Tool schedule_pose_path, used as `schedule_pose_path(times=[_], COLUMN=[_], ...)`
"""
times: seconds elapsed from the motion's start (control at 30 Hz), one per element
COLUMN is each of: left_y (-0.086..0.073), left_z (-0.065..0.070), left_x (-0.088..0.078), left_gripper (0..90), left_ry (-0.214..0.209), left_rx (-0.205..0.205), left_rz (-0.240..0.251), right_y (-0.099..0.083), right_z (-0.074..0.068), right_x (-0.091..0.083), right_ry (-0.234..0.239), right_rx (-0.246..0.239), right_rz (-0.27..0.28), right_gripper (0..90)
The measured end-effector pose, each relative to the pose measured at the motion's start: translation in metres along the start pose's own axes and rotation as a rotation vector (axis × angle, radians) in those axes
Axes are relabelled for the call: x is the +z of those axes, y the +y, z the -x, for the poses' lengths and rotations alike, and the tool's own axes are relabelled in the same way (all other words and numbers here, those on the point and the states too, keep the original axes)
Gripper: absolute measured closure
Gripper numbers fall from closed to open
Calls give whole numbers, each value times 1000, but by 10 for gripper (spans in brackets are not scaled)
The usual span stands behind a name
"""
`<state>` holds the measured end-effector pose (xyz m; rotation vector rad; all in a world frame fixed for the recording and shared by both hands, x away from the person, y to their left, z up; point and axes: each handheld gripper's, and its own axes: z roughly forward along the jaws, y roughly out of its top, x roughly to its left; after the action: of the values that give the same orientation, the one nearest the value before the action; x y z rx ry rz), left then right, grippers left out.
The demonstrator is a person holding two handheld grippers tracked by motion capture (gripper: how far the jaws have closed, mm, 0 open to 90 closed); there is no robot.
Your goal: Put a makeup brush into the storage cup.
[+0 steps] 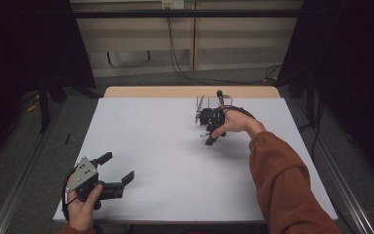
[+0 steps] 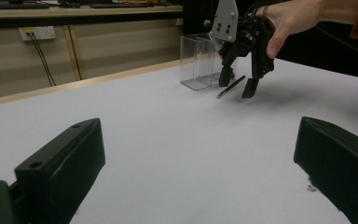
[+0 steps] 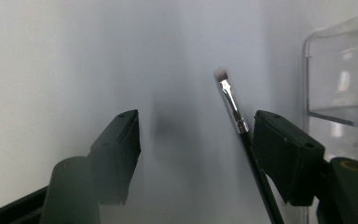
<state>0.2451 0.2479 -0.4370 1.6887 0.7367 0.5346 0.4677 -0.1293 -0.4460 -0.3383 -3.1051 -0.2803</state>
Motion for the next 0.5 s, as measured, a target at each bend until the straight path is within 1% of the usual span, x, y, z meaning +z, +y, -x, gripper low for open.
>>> schedule_pose_path(times=[0.1,0.13,0.2,0.27,0.33,0.37,0.43,0.5], left_y=[0,0,0,0,0,0,0,0], left_z=[0,0,0,0,0,0,0,0], left_x=[0,0,0,0,0,0,0,0], left_gripper=[19,19,18,17,17,17,17,18], left_ry=[1,1,0,-1,-2,-2,-5,-6], left_rx=[-3,-3,-3,-2,0,1,1,3], left_rz=[2,2,2,1,0,-1,1,-1], right_y=[1,1,2,3,4,5,5,5], right_z=[0,-1,0,-1,-1,-1,0,1], right_x=[2,2,4,5,7,8,10,9], right_ry=[5,7,5,3,4,10,13,16], right_rx=[-6,-2,-16,-12,-23,-16,-26,-18], right_rz=[2,-12,-10,-13,-12,-12,-28,-28], right_gripper=[294,295,286,292,299,313,334,379])
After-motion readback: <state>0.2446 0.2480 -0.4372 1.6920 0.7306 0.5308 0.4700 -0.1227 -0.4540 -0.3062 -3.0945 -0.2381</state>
